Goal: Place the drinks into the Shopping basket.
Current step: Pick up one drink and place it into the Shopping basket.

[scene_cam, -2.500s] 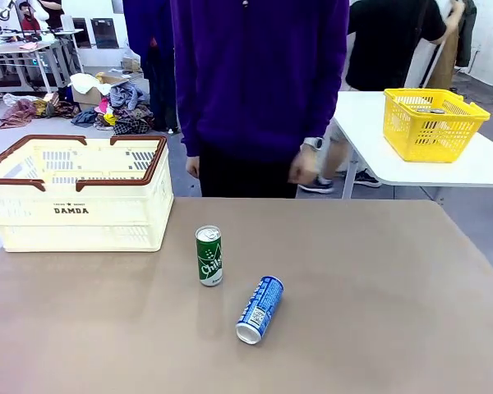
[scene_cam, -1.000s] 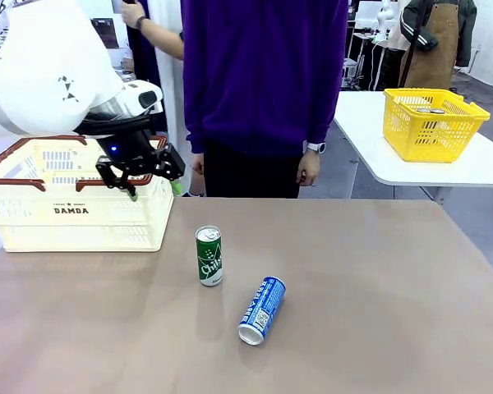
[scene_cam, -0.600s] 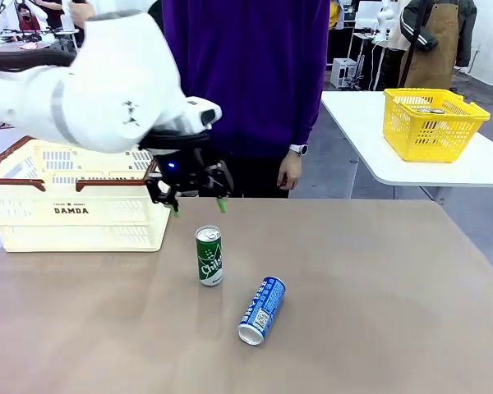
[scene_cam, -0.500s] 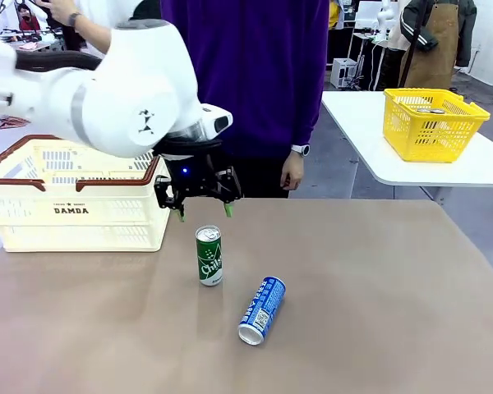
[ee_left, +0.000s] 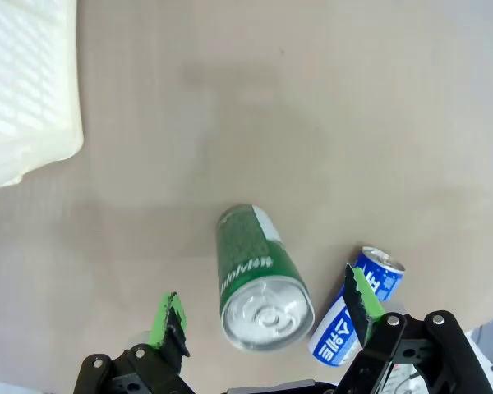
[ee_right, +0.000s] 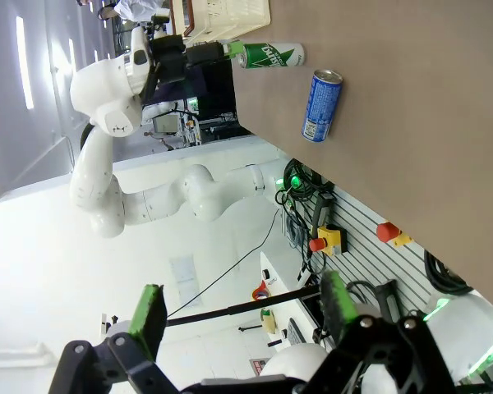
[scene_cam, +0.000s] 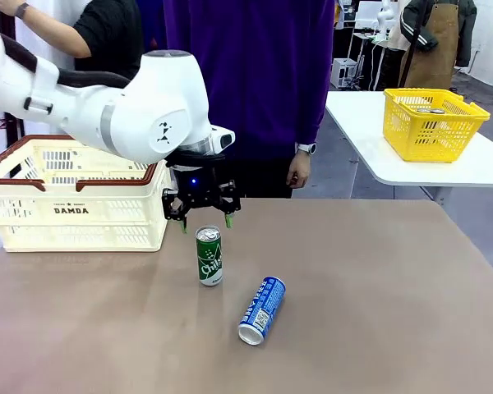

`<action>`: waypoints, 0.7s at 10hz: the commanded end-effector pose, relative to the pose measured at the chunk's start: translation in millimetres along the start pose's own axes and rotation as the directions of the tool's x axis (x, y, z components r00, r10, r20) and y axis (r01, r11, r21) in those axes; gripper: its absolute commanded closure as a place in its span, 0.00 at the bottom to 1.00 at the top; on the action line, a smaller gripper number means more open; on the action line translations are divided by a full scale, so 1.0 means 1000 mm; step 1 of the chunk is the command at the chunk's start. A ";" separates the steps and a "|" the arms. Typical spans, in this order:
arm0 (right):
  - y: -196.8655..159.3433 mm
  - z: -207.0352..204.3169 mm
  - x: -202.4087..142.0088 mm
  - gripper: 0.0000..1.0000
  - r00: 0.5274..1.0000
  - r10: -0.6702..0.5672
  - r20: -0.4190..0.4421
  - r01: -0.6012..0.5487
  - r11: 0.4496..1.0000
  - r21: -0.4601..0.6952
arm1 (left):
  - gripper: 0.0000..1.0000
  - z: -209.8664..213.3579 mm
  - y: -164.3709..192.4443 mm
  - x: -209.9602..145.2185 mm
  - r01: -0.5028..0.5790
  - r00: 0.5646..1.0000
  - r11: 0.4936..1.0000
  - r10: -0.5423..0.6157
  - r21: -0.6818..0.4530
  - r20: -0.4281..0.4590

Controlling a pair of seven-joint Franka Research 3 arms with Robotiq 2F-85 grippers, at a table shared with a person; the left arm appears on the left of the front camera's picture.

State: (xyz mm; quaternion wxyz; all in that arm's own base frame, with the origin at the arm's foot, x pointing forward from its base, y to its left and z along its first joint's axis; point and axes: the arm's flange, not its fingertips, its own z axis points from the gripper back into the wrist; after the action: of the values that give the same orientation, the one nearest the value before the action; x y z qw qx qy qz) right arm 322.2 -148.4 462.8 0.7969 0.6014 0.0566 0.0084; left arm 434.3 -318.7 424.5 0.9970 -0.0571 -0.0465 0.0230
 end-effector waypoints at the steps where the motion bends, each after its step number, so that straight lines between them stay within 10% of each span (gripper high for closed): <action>1: 0.004 0.002 -0.003 0.00 1.000 -0.015 -0.005 0.015 1.000 -0.001 | 0.00 -0.011 -0.003 0.016 -0.004 1.000 1.000 0.004 0.001 -0.030; 7: 0.004 0.002 -0.003 0.00 1.000 -0.015 -0.005 0.015 1.000 -0.001 | 0.00 -0.038 -0.006 0.017 0.046 0.990 0.998 -0.042 0.031 -0.134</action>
State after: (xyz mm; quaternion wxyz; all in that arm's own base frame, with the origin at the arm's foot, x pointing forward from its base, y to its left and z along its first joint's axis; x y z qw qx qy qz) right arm 322.1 -148.4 462.8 0.7969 0.6014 0.0566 0.0083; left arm 449.1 -328.1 386.9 0.9989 -0.0453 0.0069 0.0046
